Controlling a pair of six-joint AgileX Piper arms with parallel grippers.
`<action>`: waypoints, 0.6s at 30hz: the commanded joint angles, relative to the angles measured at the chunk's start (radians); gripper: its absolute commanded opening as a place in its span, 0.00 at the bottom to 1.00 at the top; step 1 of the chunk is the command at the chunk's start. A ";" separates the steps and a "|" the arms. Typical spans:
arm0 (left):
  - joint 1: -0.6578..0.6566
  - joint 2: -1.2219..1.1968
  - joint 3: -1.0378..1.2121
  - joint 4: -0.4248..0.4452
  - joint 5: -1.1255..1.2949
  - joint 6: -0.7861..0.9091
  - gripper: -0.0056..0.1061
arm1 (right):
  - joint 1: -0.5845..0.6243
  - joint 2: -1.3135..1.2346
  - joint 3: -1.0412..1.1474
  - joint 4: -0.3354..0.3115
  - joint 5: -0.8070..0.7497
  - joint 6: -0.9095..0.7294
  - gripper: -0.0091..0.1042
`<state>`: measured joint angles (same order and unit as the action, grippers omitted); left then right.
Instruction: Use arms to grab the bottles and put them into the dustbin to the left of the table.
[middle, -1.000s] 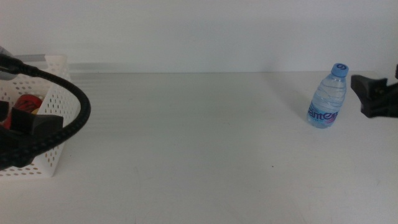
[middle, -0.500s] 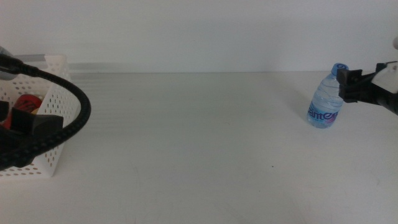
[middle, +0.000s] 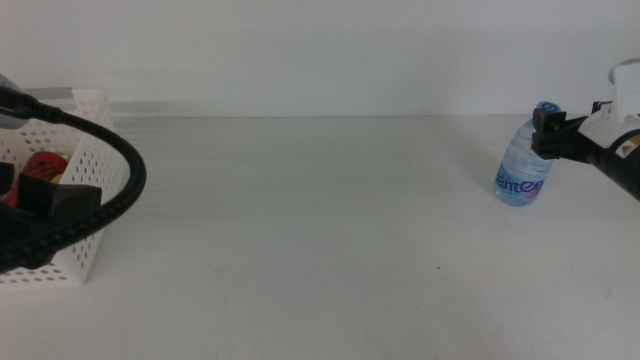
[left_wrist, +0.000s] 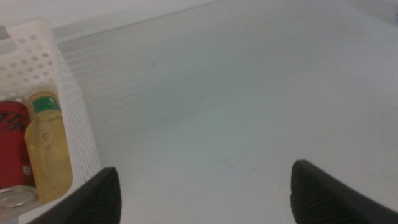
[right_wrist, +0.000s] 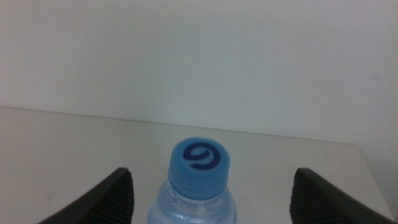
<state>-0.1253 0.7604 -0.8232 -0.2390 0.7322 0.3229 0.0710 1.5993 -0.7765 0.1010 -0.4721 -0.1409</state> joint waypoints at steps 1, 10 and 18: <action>-0.005 -0.005 -0.024 -0.022 -0.057 -0.008 0.84 | -0.008 -0.012 -0.032 -0.011 -0.114 -0.004 0.66; -0.005 -0.005 -0.024 -0.022 -0.057 -0.008 0.84 | -0.008 0.086 -0.052 -0.010 -0.191 0.006 0.66; -0.005 -0.005 -0.024 -0.022 -0.057 -0.008 0.84 | -0.008 0.189 -0.142 -0.010 -0.181 0.006 0.66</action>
<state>-0.1253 0.7604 -0.8232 -0.2390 0.7322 0.3229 0.0710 1.8145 -0.8787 0.1010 -0.5820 -0.1344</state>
